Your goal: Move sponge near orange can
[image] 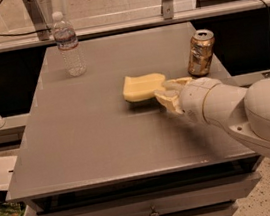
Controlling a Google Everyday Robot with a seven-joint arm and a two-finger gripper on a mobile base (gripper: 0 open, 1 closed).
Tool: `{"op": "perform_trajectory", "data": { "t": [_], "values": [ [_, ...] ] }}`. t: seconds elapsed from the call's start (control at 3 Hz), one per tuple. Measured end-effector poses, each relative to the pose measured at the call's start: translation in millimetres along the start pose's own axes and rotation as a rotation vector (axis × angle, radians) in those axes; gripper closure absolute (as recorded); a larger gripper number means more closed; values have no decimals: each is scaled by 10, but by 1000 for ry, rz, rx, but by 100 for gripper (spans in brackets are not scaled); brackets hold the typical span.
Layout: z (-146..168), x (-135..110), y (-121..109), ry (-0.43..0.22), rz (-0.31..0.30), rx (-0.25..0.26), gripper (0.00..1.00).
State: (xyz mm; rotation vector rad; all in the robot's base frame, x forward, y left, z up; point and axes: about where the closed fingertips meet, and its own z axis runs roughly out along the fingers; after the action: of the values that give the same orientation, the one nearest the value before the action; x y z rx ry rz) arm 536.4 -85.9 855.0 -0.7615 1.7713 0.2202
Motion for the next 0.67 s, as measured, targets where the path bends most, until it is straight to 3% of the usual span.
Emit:
{"op": "perform_trajectory", "data": {
  "t": [0.67],
  "values": [
    [-20,249,-761,39,39,175,100]
  ]
}}
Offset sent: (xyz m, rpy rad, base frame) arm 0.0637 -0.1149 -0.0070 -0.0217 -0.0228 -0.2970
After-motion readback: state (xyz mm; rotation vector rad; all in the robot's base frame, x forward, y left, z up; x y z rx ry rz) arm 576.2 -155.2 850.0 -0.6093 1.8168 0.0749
